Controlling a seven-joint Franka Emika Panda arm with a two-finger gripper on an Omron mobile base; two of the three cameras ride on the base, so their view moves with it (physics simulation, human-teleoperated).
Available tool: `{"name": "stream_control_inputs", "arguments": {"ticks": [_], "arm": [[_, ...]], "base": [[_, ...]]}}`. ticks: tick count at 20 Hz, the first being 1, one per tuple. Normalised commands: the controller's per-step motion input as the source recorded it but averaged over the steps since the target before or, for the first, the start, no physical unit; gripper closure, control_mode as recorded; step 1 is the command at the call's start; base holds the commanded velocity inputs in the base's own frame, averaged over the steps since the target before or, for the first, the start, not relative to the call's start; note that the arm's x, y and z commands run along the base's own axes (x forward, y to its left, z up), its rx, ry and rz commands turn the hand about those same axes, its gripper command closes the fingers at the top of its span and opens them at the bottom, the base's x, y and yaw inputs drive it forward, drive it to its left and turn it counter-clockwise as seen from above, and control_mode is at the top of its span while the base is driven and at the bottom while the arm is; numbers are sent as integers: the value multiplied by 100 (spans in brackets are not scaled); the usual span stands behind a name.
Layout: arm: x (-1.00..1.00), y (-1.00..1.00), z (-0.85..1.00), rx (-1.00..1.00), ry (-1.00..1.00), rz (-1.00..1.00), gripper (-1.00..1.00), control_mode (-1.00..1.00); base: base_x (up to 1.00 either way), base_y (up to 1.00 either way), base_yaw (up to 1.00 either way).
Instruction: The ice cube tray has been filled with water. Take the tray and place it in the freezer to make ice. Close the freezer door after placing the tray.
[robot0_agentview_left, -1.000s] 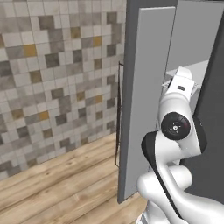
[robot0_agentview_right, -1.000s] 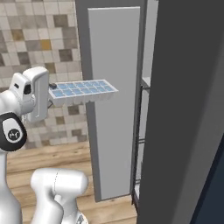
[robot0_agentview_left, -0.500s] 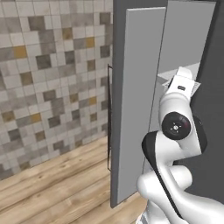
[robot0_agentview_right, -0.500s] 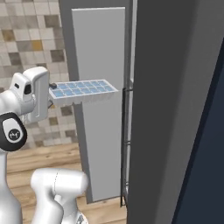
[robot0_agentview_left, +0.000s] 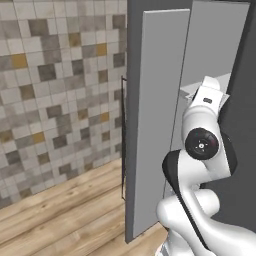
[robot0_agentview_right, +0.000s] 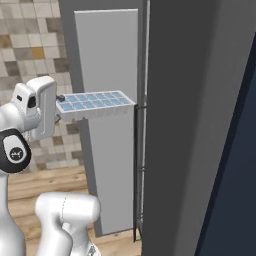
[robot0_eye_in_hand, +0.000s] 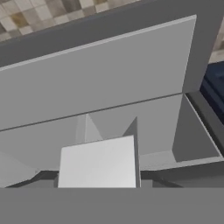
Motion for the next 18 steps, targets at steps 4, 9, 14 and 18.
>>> {"name": "stream_control_inputs", "arguments": {"ticks": [4,9,14,18], "arm": [[0,0,0,0,0,0,100,100],[0,0,0,0,0,0,100,100],[0,0,0,0,0,0,100,100],[0,0,0,0,0,0,100,100]], "base": [[43,-11,0],[40,-16,0],[48,-18,0],[52,-12,0]]}}
